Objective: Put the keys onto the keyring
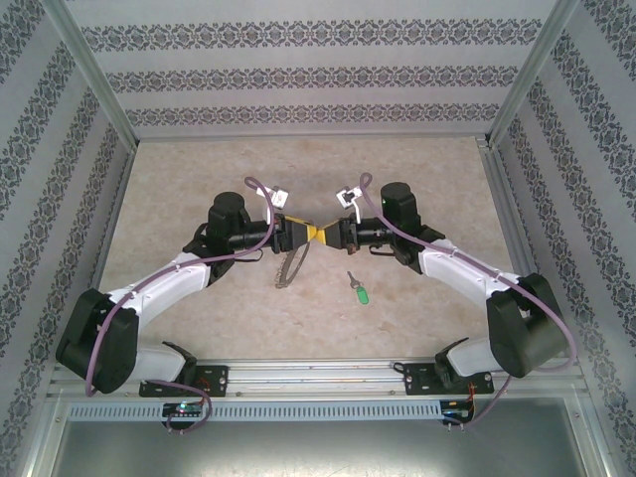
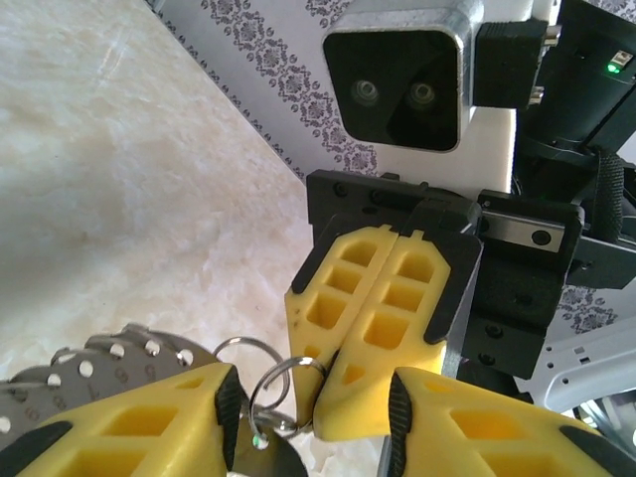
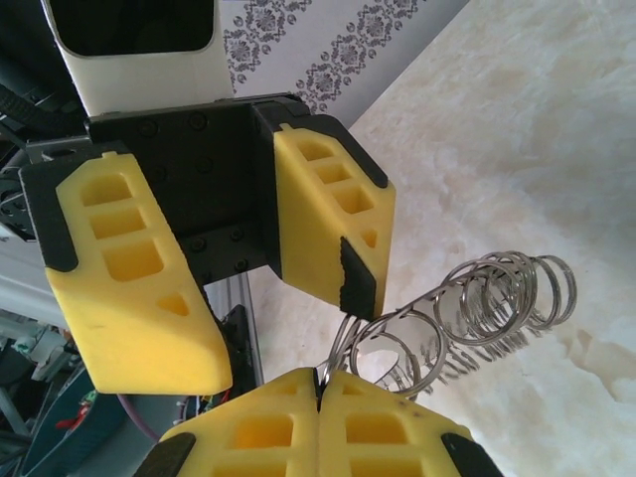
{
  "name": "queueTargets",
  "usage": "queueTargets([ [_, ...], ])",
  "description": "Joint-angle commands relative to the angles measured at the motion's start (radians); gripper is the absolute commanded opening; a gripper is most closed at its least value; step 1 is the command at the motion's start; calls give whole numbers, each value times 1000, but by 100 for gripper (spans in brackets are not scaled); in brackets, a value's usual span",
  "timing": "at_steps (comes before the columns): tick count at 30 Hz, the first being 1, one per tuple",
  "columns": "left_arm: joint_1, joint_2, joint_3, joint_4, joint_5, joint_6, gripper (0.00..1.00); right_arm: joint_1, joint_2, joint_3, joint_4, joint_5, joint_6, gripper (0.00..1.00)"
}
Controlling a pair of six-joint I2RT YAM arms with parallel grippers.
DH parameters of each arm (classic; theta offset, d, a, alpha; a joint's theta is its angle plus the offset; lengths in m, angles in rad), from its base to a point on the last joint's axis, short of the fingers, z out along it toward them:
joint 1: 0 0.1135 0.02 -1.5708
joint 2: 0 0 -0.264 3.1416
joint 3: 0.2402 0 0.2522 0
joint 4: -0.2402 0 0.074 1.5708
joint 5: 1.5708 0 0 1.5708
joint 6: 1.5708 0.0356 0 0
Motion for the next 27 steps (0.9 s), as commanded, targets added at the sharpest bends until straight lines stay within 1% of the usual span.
queueTargets([
  [1, -3, -24, -17, -2, -55, 22, 48, -11, -11, 33, 28, -6, -37, 0],
  [6, -2, -84, -29, -86, -192, 66, 51, -9, 41, 2, 55, 41, -32, 0],
  [8, -2, -112, -34, -114, -251, 81, 51, -3, 72, -15, 97, 59, -11, 0],
  [12, -1, -146, -41, -143, -306, 97, 52, 24, 158, -35, 220, 90, 51, 0],
  [17, 1, -144, -35, -162, -313, 98, 54, 64, 271, -33, 274, 140, 69, 0],
  [22, 0, -151, -36, -170, -317, 105, 55, 81, 356, -83, 340, 193, 100, 0],
  [27, 0, -150, -32, -169, -315, 107, 55, 105, 401, -111, 306, 279, 92, 0],
])
